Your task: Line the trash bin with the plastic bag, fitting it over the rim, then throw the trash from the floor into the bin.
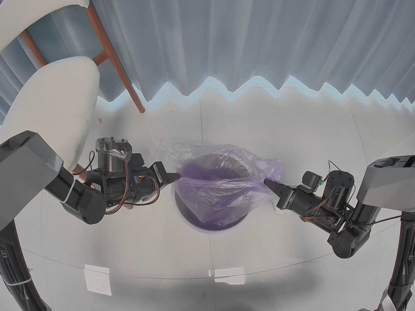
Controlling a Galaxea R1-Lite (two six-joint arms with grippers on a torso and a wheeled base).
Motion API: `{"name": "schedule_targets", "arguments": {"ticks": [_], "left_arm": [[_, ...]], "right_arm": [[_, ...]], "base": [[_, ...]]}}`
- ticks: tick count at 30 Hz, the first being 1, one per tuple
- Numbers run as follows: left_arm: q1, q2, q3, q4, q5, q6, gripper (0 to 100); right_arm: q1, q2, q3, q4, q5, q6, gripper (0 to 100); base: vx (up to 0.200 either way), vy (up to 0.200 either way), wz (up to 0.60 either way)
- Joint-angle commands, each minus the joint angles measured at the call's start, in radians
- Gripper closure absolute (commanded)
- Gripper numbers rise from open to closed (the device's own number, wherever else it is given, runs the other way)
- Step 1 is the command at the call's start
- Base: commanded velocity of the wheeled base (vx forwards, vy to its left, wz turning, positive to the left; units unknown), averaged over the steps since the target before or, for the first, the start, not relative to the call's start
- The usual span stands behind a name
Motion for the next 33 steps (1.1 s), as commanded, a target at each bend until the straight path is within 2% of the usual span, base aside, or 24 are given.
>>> {"name": "schedule_targets", "arguments": {"ticks": [1, 10, 15, 22, 33], "left_arm": [[0.012, -0.004, 0.033, 0.0, -0.001, 0.004, 100], [0.015, -0.059, 0.124, -0.001, 0.0, 0.007, 100], [0.016, -0.065, 0.213, -0.015, 0.0, 0.076, 100], [0.001, -0.074, 0.23, -0.016, 0.0, 0.082, 100], [-0.011, -0.103, 0.286, -0.016, -0.006, 0.085, 100]], "right_arm": [[0.0, 0.025, 0.014, -0.018, 0.001, -0.001, 100], [0.017, 0.023, 0.092, -0.016, 0.004, -0.002, 100], [0.029, 0.031, 0.098, -0.016, 0.002, -0.001, 100], [0.094, 0.055, 0.126, -0.018, 0.002, 0.022, 100], [0.121, 0.059, 0.164, -0.018, 0.002, 0.032, 100]], "base": [[0.0, 0.0, 0.0], [0.0, 0.0, 0.0], [0.0, 0.0, 0.0], [0.0, 0.0, 0.0], [0.0, 0.0, 0.0]]}}
